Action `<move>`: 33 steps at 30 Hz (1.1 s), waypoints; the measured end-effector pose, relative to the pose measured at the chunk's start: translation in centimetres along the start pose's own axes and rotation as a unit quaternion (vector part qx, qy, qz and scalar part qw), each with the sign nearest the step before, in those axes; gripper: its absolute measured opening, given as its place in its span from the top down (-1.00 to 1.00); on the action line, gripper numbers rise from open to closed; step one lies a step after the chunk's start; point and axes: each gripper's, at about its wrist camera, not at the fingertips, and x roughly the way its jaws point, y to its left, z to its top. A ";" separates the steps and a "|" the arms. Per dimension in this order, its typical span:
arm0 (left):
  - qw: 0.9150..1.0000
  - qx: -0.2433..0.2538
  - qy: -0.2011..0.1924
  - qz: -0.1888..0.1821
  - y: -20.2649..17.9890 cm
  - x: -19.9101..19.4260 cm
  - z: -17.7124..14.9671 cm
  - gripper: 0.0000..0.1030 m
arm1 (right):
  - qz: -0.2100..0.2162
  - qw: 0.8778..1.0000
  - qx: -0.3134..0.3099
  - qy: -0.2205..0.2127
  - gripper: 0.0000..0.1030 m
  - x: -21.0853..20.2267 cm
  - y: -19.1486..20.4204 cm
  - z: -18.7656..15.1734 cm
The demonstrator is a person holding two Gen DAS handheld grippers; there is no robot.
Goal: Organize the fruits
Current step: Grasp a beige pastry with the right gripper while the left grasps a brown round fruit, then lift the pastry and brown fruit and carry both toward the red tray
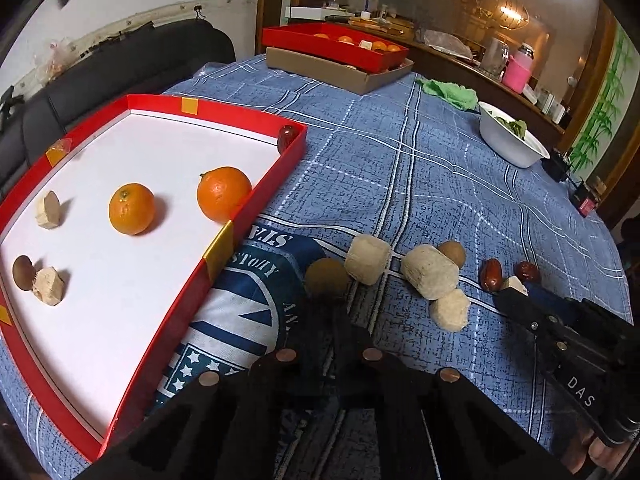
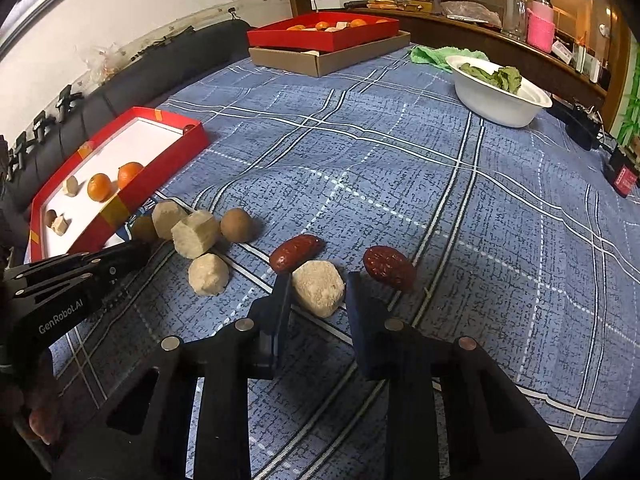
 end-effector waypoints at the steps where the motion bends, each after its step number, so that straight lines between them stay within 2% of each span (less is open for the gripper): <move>1: 1.000 0.007 0.000 0.001 -0.3 0.0 0.0 0.81 | 0.000 1.000 0.000 0.000 0.50 0.1 0.0 0.0; 2: 1.000 0.019 -0.001 0.002 -0.8 -0.1 -0.1 0.59 | 0.002 1.000 0.002 0.000 0.50 0.0 0.0 0.0; 3: 1.000 0.025 -0.003 0.003 -1.0 -0.2 -0.1 0.24 | 0.003 1.000 0.003 -0.001 0.50 0.0 -0.1 0.0; 4: 1.000 0.030 -0.005 0.004 -1.3 -0.2 -0.1 0.12 | 0.003 1.000 0.004 0.000 0.50 0.0 -0.1 0.0; 5: 1.000 0.031 -0.006 0.002 -1.4 -0.2 0.0 0.11 | 0.004 1.000 0.004 0.000 0.50 0.1 -0.1 0.1; 8: 1.000 0.020 -0.003 0.007 -1.2 0.5 0.7 0.14 | 0.005 1.000 0.004 0.000 0.50 0.1 -0.1 0.1; 11: 0.999 0.024 -0.004 0.027 -1.2 1.0 1.3 0.59 | 0.008 1.000 0.004 0.000 0.50 0.1 -0.1 0.1; 14: 0.999 0.030 -0.005 0.026 -1.3 0.9 1.2 0.59 | 0.010 1.000 0.004 0.000 0.50 0.1 -0.2 0.1; 25: 0.998 0.046 -0.023 -0.032 -1.9 -3.1 -2.9 0.59 | 0.005 1.000 -0.004 -0.004 0.50 -0.7 0.7 0.0; 33: 0.997 0.044 -0.026 -0.053 -2.7 -4.7 -4.9 0.59 | 0.003 1.000 -0.003 -0.016 0.50 -4.6 1.5 -3.3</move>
